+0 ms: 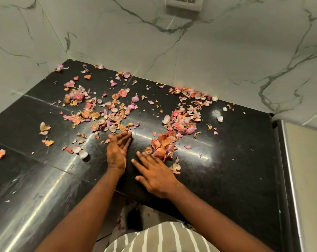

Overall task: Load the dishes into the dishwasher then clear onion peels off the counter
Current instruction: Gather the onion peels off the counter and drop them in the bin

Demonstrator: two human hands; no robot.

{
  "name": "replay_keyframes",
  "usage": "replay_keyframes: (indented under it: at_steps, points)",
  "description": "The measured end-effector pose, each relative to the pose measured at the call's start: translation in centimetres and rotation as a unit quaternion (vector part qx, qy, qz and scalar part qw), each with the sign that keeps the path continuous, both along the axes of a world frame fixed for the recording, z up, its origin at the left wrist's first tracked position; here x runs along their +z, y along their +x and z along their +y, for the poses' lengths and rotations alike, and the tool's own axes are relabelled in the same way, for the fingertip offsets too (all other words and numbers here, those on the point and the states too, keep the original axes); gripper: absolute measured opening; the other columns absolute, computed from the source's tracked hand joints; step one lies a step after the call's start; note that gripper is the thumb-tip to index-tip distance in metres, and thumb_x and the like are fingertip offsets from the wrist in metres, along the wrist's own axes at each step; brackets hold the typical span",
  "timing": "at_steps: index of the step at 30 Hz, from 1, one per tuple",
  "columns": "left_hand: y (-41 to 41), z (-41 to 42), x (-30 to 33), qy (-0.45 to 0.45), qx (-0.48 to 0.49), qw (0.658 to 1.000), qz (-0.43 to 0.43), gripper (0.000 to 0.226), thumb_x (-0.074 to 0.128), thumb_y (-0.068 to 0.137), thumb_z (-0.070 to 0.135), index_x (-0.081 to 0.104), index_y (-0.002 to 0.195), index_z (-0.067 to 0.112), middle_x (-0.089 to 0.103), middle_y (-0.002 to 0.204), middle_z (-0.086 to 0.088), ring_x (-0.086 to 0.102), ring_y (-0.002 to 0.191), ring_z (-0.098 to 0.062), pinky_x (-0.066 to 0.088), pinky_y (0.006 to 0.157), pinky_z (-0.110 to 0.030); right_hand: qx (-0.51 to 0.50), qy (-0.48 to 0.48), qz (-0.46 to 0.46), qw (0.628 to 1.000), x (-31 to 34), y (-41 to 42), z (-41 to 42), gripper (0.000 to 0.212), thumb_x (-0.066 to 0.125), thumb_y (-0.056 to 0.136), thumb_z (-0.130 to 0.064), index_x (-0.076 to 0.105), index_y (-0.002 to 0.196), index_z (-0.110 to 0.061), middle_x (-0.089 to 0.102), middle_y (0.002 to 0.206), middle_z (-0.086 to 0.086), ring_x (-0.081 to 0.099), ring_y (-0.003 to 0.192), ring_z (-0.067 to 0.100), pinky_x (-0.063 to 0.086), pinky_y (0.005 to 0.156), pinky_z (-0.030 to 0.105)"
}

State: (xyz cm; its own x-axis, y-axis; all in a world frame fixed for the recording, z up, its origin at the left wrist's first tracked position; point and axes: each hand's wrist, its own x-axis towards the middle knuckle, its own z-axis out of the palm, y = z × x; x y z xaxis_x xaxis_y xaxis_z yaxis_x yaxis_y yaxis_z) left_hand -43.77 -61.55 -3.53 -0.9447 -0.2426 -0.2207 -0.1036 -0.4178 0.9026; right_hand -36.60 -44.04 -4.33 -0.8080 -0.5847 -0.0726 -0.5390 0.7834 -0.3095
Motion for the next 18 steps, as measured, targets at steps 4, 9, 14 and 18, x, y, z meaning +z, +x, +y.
replay_keyframes:
  at_steps: [4,9,14,18]
  points:
    - [0.3,0.3,0.1,-0.037,-0.015,0.999,0.029,0.068,0.035,0.103,0.055,0.061,0.123,-0.004,0.069,0.125,-0.024,0.066,0.123,-0.031,0.053,0.106,-0.037,-0.157,-0.017,-0.029,0.987,0.7,-2.9,3.8,0.068,0.021,0.107,-0.060,0.015,0.166,-0.027,0.009,0.174,0.002,0.003,0.161,0.025,0.006,0.130,0.045]
    - [0.2,0.4,-0.1,-0.072,-0.037,0.996,0.041,0.059,0.033,0.108,0.048,0.064,0.119,-0.001,0.072,0.118,-0.021,0.068,0.119,-0.032,0.055,0.104,-0.040,-0.332,-0.315,-0.082,0.886,4.8,-4.7,7.2,0.038,0.058,0.104,-0.015,0.064,0.139,-0.029,0.059,0.145,-0.004,0.055,0.130,0.007,0.042,0.116,0.032]
    - [0.1,0.4,-0.2,-0.075,-0.039,0.995,0.044,0.058,0.031,0.110,0.046,0.066,0.113,0.001,0.075,0.112,-0.020,0.070,0.115,-0.035,0.055,0.103,-0.045,-0.477,-0.323,-0.056,0.815,6.7,-5.7,8.2,0.014,0.073,0.097,-0.020,0.077,0.108,-0.027,0.075,0.100,-0.006,0.072,0.086,0.003,0.062,0.086,0.034]
    - [0.1,0.4,0.0,-0.059,-0.032,0.997,0.041,0.063,0.034,0.105,0.054,0.066,0.113,0.000,0.074,0.112,-0.021,0.069,0.115,-0.038,0.055,0.103,-0.047,-0.284,-0.273,-0.025,0.919,5.0,-3.3,4.3,0.026,0.060,0.103,-0.025,0.069,0.127,-0.024,0.065,0.127,-0.003,0.058,0.120,0.011,0.050,0.108,0.035]
